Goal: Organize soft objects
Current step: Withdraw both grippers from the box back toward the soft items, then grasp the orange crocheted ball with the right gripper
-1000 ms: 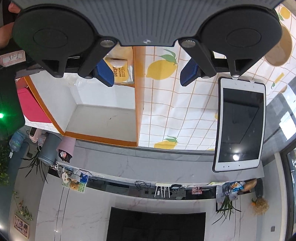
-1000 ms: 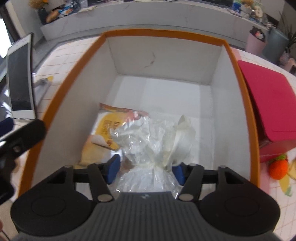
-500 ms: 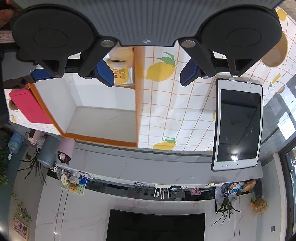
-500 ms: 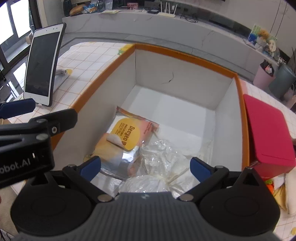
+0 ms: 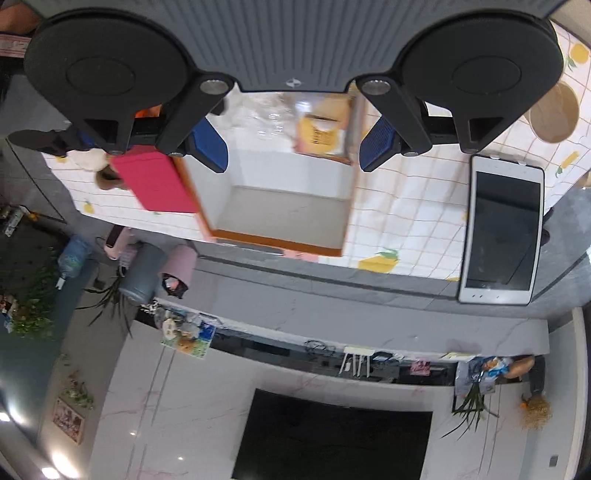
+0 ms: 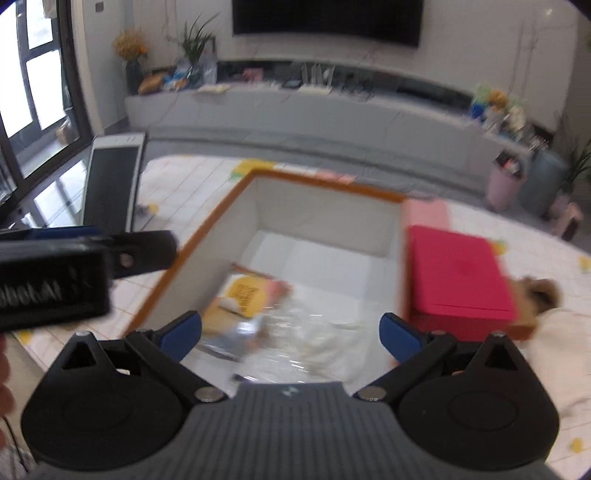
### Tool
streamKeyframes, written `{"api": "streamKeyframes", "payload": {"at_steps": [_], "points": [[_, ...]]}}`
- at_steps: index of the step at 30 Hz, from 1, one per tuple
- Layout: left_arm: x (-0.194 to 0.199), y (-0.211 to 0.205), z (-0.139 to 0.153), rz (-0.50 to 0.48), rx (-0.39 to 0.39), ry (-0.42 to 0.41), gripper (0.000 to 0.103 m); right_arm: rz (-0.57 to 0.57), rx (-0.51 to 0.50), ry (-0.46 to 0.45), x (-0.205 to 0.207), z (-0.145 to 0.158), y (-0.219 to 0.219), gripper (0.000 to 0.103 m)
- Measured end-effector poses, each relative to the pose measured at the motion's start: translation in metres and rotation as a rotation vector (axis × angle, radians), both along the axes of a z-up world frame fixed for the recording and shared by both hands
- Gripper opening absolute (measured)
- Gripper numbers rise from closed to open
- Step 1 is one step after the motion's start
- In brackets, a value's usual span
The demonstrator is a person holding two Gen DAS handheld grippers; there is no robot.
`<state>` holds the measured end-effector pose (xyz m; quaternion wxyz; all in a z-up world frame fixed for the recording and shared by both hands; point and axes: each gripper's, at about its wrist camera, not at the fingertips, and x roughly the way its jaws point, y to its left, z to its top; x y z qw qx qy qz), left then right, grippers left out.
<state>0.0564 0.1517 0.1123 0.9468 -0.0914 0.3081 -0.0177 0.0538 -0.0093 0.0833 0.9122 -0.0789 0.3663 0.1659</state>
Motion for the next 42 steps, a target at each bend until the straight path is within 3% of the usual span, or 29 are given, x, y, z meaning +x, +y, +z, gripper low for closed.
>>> {"api": "streamKeyframes", "payload": {"at_steps": [4,7,11,16,21,24,29,36,40,42], "points": [[-0.018,-0.036,0.000,0.022,0.034,-0.031,0.095,-0.035,-0.051,-0.042,-0.026,0.006,-0.051,0.100],[-0.024,-0.070,-0.011,-0.051,0.084,-0.036,0.095,-0.096,-0.061,-0.053,-0.042,0.000,-0.096,0.100],[-0.031,-0.107,-0.028,-0.114,0.131,-0.091,0.095,-0.205,-0.034,-0.051,-0.060,-0.029,-0.152,0.100],[-0.026,-0.135,-0.055,-0.101,0.121,-0.058,0.095,-0.276,0.013,-0.065,-0.067,-0.069,-0.198,0.100],[-0.027,-0.163,-0.081,-0.115,0.166,-0.081,0.095,-0.293,0.038,-0.031,-0.057,-0.097,-0.215,0.100],[-0.027,-0.174,-0.097,-0.130,0.141,-0.074,0.095,-0.285,0.040,-0.034,-0.050,-0.105,-0.220,0.100],[-0.039,-0.193,-0.117,-0.189,0.247,-0.187,0.095,-0.317,0.096,-0.013,-0.038,-0.115,-0.231,0.100],[-0.063,-0.209,-0.115,-0.276,0.279,-0.250,0.095,-0.317,0.232,0.003,0.003,-0.125,-0.237,0.099],[-0.062,-0.209,-0.108,-0.289,0.249,-0.243,0.095,-0.279,0.219,0.004,0.035,-0.129,-0.223,0.099],[-0.060,-0.207,-0.107,-0.289,0.234,-0.235,0.095,-0.255,0.181,0.037,0.051,-0.138,-0.213,0.092]]}}
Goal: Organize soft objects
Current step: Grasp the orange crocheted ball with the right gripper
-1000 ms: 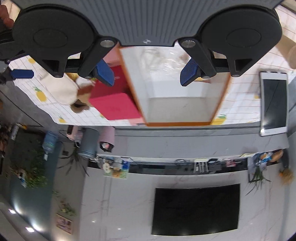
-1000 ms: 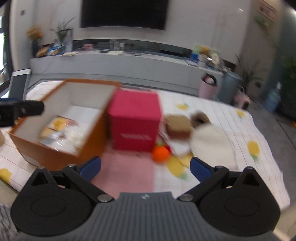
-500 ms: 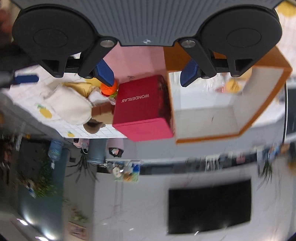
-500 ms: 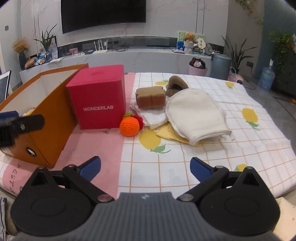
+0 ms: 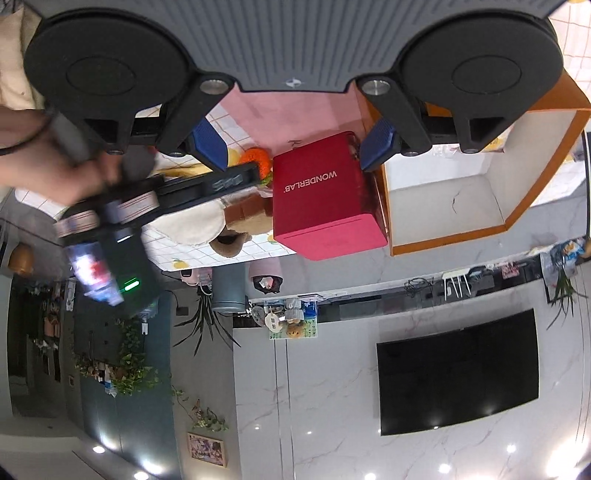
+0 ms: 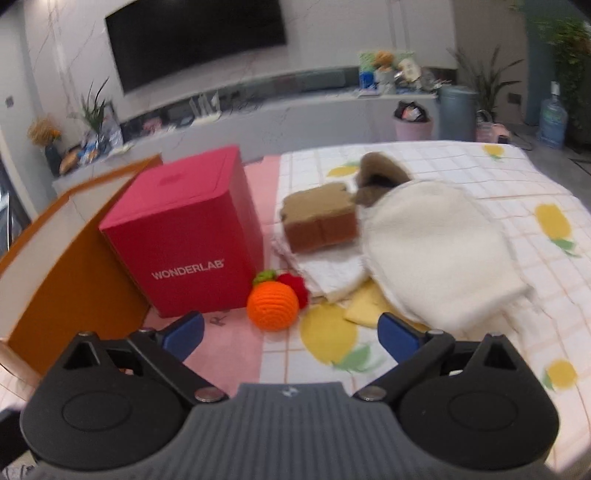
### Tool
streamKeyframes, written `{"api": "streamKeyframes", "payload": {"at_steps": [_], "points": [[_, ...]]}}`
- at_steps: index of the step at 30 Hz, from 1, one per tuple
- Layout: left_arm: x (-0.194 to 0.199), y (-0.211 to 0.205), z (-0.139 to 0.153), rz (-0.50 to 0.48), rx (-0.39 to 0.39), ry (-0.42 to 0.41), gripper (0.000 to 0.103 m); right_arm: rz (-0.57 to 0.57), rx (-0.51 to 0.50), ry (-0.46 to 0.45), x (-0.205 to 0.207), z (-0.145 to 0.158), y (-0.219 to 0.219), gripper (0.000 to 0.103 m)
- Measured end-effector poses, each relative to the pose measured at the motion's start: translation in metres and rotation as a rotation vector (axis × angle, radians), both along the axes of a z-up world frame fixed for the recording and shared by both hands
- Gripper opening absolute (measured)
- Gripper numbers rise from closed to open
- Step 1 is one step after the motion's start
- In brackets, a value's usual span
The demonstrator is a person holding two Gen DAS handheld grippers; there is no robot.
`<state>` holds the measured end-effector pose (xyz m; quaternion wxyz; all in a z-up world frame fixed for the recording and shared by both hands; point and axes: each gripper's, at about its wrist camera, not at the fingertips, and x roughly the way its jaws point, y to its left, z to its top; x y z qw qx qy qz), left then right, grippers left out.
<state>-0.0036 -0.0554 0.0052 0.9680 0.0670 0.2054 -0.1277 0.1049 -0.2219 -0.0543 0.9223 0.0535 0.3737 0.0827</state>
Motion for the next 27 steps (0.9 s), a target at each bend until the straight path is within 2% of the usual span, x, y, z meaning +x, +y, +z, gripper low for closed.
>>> {"api": "streamKeyframes", "payload": {"at_steps": [7,12,16,21,27], "points": [[0.009,0.004,-0.003,0.010,0.002,0.023,0.095,-0.018,-0.123,0.024,0.035,-0.029,0.021,0.077],[0.012,0.006,-0.005,0.015,0.007,0.044,0.095,-0.008,-0.139,-0.003,0.042,-0.037,0.028,0.075],[0.014,0.002,-0.005,0.022,0.022,0.046,0.095,0.002,-0.132,-0.001,0.045,-0.040,0.028,0.052],[0.013,0.000,-0.005,0.028,0.025,0.052,0.095,0.008,-0.156,0.008,0.034,-0.038,0.022,0.050],[0.013,0.000,-0.001,0.037,0.006,0.075,0.095,0.026,-0.225,0.089,-0.002,-0.016,-0.004,0.050]]}}
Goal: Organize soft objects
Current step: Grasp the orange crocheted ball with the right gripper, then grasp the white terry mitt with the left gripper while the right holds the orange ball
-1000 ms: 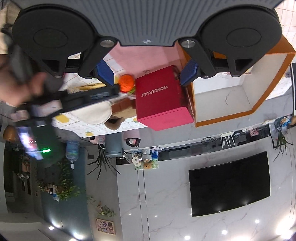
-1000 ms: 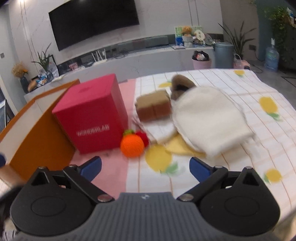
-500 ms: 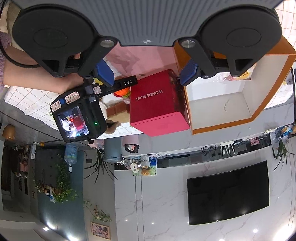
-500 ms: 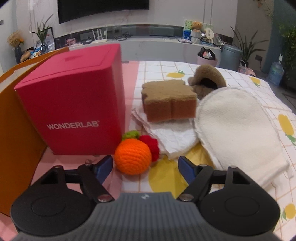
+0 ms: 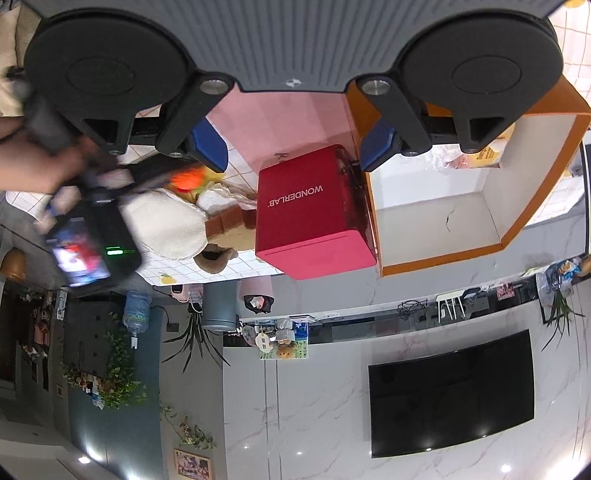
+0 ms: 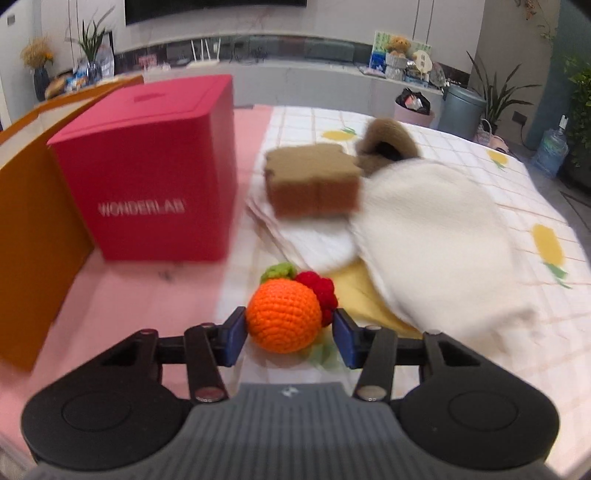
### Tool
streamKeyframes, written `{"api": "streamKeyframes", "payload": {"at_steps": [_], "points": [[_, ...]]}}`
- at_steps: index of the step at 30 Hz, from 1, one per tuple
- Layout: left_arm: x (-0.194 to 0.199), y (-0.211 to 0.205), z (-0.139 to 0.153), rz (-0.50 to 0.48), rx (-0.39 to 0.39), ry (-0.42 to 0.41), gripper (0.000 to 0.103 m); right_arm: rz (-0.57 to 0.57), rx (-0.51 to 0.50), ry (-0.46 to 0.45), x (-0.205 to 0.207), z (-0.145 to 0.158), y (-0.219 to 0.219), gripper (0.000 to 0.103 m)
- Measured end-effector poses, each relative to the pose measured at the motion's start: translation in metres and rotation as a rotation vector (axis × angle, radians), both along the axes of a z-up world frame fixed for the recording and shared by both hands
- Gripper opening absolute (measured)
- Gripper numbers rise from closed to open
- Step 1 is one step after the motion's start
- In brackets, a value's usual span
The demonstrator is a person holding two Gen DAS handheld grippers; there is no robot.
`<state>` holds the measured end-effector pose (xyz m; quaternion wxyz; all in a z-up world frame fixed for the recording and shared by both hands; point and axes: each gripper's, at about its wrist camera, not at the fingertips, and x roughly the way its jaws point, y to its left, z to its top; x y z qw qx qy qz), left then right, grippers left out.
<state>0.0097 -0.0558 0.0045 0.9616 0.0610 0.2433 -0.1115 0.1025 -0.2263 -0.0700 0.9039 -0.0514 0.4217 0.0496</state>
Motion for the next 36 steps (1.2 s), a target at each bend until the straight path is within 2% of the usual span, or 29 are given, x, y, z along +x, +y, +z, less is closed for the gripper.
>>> {"api": "streamKeyframes", "payload": {"at_steps": [6,9,12,13,14,16,19,21,23,24,29,32,36], "points": [[-0.002,0.004,0.001,0.018,-0.005,0.019,0.095,-0.027,-0.043,0.062,-0.045,0.007,-0.023,0.050],[-0.003,0.006,0.002,0.027,-0.001,0.014,0.095,-0.066,-0.067,0.078,-0.049,-0.004,-0.029,0.050],[-0.003,0.008,0.003,0.034,0.016,-0.001,0.095,-0.099,-0.027,0.078,-0.047,-0.009,-0.036,0.051],[-0.002,0.009,0.004,0.035,0.014,-0.004,0.095,-0.101,-0.021,0.075,-0.045,-0.009,-0.037,0.054],[-0.001,0.010,0.004,0.037,0.012,-0.004,0.095,-0.106,-0.014,0.069,-0.045,-0.009,-0.037,0.063],[0.000,0.012,0.004,0.040,0.008,-0.004,0.095,-0.108,0.005,0.056,-0.044,-0.009,-0.037,0.071],[0.000,0.010,0.003,0.051,0.034,-0.030,0.095,-0.106,-0.015,0.047,-0.043,-0.011,-0.034,0.070],[-0.001,0.008,0.001,0.050,0.069,-0.057,0.095,-0.102,-0.032,0.049,-0.042,-0.012,-0.031,0.064],[-0.001,0.007,0.000,0.051,0.085,-0.062,0.095,-0.110,-0.025,0.043,-0.041,-0.012,-0.031,0.052],[-0.001,0.007,-0.001,0.050,0.086,-0.060,0.095,-0.125,-0.027,0.041,-0.040,-0.012,-0.032,0.050],[0.003,-0.002,0.002,0.032,0.100,-0.037,0.095,-0.166,-0.003,0.045,-0.032,-0.003,-0.042,0.049],[0.006,-0.021,0.004,0.005,0.121,-0.027,0.095,-0.169,-0.025,0.055,-0.025,0.011,-0.047,0.049],[0.020,-0.048,0.008,-0.035,0.046,0.029,0.095,-0.125,-0.072,0.013,-0.013,0.042,-0.072,0.049]]}}
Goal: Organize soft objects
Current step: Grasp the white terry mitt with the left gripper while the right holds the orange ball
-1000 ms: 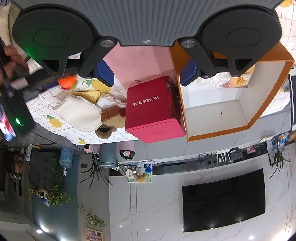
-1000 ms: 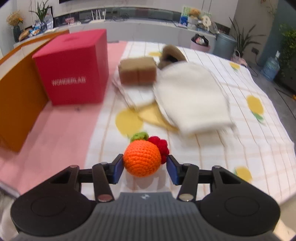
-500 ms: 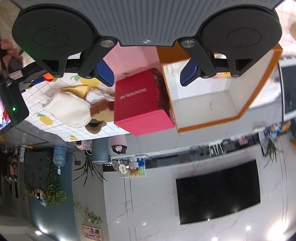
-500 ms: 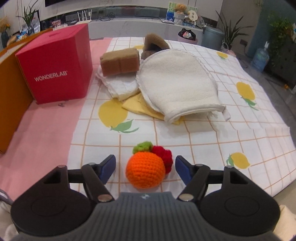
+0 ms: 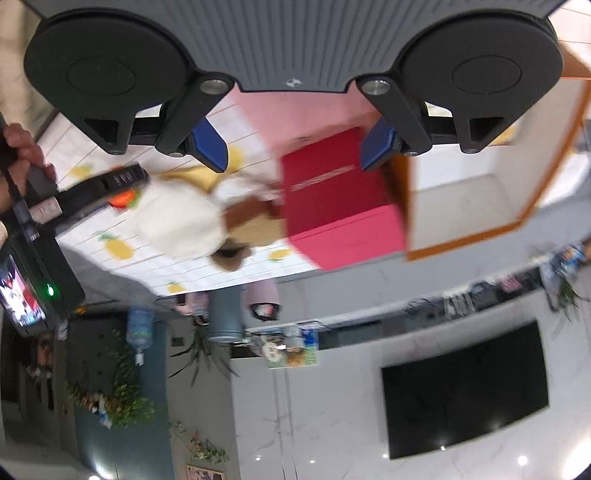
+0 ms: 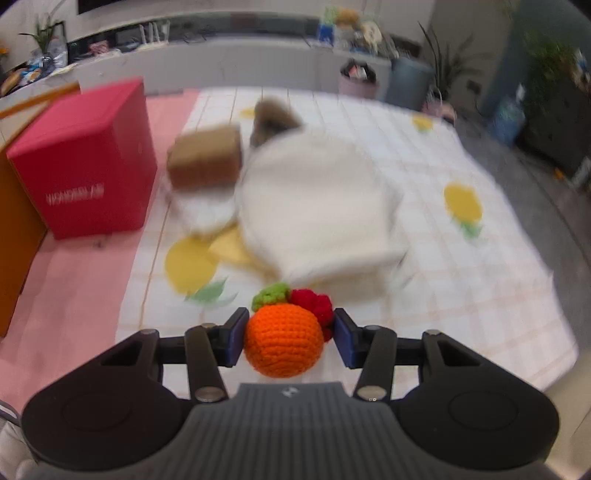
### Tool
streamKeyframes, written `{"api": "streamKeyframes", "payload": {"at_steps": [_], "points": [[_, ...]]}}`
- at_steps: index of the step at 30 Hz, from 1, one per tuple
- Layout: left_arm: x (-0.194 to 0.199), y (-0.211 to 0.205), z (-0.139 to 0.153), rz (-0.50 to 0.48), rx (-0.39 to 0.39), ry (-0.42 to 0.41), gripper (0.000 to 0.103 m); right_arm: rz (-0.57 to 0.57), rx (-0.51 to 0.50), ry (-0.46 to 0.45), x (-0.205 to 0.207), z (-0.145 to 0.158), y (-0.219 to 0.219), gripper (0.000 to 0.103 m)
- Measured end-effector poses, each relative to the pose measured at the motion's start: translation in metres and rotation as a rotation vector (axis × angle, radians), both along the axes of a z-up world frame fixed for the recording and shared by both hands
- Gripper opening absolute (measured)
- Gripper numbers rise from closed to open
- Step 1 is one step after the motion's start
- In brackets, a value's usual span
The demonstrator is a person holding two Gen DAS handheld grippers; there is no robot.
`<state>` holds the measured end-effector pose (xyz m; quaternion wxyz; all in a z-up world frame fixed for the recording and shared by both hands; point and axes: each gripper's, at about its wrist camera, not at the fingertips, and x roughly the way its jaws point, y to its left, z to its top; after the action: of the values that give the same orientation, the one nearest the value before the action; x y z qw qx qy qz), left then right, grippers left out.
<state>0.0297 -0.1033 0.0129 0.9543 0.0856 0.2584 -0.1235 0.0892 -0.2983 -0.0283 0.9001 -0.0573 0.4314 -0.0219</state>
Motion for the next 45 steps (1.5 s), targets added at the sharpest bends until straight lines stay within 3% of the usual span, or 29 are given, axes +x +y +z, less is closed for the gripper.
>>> {"api": "streamKeyframes", "payload": {"at_steps": [4,7,12,15,17,21,24,25,29,31,35,38,41,45], "points": [[0.021,-0.039,-0.007,-0.052,0.003,-0.016,0.095,-0.109,0.026,-0.050,0.006,0.021,-0.050,0.049],[0.038,-0.065,-0.019,-0.115,0.007,-0.020,0.095,-0.189,0.057,-0.030,0.006,0.022,-0.083,0.049],[0.068,-0.105,-0.048,-0.274,-0.048,0.059,0.095,-0.240,0.100,0.018,0.004,0.012,-0.108,0.049],[0.081,-0.132,-0.070,-0.336,0.043,0.102,0.095,-0.252,0.102,0.016,0.009,0.009,-0.112,0.049],[0.084,-0.146,-0.084,-0.338,0.121,0.067,0.095,-0.240,0.121,0.012,0.017,0.007,-0.111,0.049],[0.094,-0.164,-0.103,-0.355,0.195,0.031,0.093,-0.235,0.147,0.032,0.032,-0.002,-0.111,0.049],[0.104,-0.172,-0.112,-0.331,0.239,0.006,0.081,-0.262,0.158,0.033,0.036,-0.008,-0.116,0.049],[0.108,-0.174,-0.113,-0.320,0.238,0.004,0.071,-0.267,0.161,0.031,0.036,-0.008,-0.117,0.049],[0.112,-0.160,-0.109,-0.296,0.159,0.039,0.041,-0.272,0.153,0.010,0.036,-0.005,-0.120,0.049],[0.106,-0.148,-0.103,-0.299,0.123,0.042,0.032,-0.278,0.149,-0.002,0.034,-0.002,-0.121,0.049],[0.077,-0.117,-0.085,-0.283,0.107,0.030,0.030,-0.265,0.145,-0.005,0.030,0.001,-0.118,0.049],[0.046,-0.091,-0.077,-0.274,0.143,0.026,0.029,-0.220,0.168,0.017,0.027,0.000,-0.110,0.049],[0.022,-0.069,-0.080,-0.244,0.187,0.077,0.030,-0.168,0.203,0.048,0.025,-0.003,-0.097,0.049],[-0.004,-0.049,-0.096,-0.177,0.215,0.124,0.032,-0.110,0.174,0.072,0.022,-0.010,-0.072,0.049]]}}
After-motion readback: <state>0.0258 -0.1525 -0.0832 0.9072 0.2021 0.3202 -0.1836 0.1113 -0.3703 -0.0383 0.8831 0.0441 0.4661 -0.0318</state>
